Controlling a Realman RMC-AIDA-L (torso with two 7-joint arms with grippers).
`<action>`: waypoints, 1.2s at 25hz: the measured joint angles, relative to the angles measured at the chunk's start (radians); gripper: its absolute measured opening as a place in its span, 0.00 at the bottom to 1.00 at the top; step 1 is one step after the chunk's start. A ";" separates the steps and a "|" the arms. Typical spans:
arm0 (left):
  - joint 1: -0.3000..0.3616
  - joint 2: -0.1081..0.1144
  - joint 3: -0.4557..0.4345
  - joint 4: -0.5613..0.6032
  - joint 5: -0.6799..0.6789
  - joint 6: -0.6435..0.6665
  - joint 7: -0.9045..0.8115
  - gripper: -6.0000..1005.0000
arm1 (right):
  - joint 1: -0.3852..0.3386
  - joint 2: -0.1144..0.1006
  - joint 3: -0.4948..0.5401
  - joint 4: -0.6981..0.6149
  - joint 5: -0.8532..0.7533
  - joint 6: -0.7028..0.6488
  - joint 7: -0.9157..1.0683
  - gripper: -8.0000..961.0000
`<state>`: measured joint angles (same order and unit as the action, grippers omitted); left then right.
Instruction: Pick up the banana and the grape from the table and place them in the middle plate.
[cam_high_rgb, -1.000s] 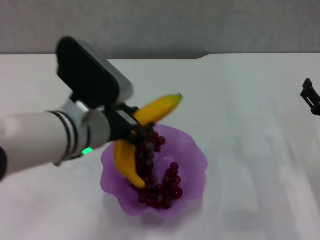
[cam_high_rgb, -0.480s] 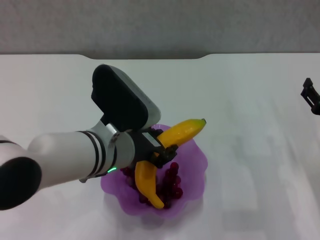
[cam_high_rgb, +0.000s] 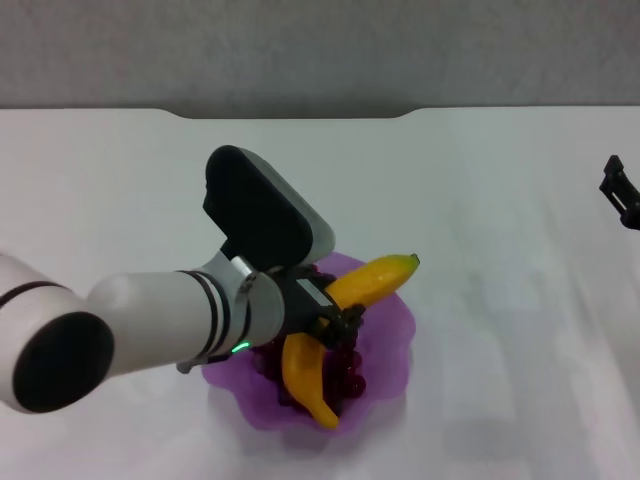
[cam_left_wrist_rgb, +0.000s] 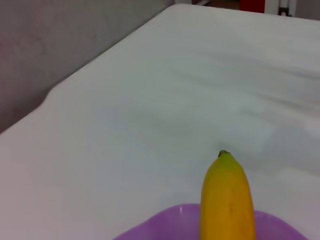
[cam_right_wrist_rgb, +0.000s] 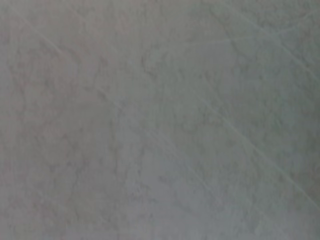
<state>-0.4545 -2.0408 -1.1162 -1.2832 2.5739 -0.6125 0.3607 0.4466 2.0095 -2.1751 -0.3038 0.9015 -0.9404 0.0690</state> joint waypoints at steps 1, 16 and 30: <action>-0.010 0.000 0.003 0.017 -0.010 0.011 -0.002 0.48 | 0.000 0.000 0.000 0.000 0.000 0.000 0.000 0.92; -0.087 -0.002 0.015 0.135 -0.061 0.058 -0.007 0.49 | 0.003 0.000 0.000 0.000 -0.001 0.010 0.000 0.92; -0.101 0.002 -0.005 0.157 -0.056 0.107 -0.081 0.78 | -0.001 0.000 0.004 0.000 -0.004 0.011 0.000 0.92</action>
<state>-0.5557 -2.0384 -1.1209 -1.1259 2.5174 -0.5055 0.2800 0.4458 2.0095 -2.1716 -0.3037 0.8975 -0.9295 0.0690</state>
